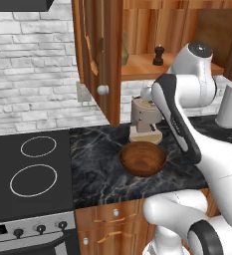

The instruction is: Retrieve the bottle and the shaker from the cabinet and place them next to the mixing bowl on the counter. Then add garlic from the fridge to the mixing bowl.

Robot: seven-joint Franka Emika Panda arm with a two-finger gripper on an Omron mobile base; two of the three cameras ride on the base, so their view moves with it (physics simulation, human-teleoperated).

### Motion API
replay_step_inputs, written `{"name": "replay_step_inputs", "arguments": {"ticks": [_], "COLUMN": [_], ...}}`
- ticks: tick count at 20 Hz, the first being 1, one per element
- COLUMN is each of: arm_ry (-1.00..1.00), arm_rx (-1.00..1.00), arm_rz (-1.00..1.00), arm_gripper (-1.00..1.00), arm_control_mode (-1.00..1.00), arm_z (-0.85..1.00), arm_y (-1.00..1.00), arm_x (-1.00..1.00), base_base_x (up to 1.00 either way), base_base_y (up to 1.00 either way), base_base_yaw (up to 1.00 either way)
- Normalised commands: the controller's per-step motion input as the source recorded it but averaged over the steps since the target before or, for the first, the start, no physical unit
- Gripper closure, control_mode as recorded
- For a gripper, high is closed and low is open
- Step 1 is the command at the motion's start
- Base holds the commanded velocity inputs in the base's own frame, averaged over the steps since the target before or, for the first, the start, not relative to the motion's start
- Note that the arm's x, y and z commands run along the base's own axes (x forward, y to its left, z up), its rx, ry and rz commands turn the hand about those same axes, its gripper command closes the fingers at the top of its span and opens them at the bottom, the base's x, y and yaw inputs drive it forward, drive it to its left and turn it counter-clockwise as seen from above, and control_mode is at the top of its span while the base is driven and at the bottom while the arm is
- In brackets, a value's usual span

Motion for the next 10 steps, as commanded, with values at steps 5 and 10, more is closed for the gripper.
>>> {"name": "replay_step_inputs", "arguments": {"ticks": [5, 10], "arm_ry": [-0.03, -0.06], "arm_rx": [0.09, 0.09], "arm_rz": [0.00, 0.00], "arm_gripper": [-1.00, -1.00], "arm_control_mode": [-1.00, -1.00], "arm_z": [0.57, 0.50], "arm_y": [-0.28, -0.51], "arm_x": [0.00, 0.00], "base_base_x": [0.00, 0.00], "base_base_y": [0.00, 0.00], "base_base_yaw": [0.00, 0.00]}}
